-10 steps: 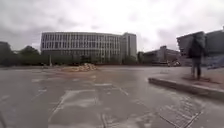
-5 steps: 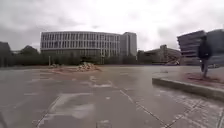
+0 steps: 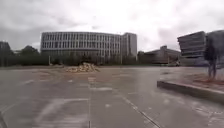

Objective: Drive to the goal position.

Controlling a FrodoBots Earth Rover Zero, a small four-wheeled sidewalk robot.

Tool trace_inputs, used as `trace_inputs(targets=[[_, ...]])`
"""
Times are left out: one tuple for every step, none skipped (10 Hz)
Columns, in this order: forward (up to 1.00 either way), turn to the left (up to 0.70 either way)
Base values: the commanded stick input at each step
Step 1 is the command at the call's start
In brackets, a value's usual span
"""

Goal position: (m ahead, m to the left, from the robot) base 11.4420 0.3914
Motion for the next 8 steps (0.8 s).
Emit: trace_inputs(targets=[[0.7, 0.0], [0.7, 0.0], [0.7, 0.0], [0.7, 0.0], [0.7, 0.0], [0.7, 0.0], [0.7, 0.0], [0.7, 0.0]])
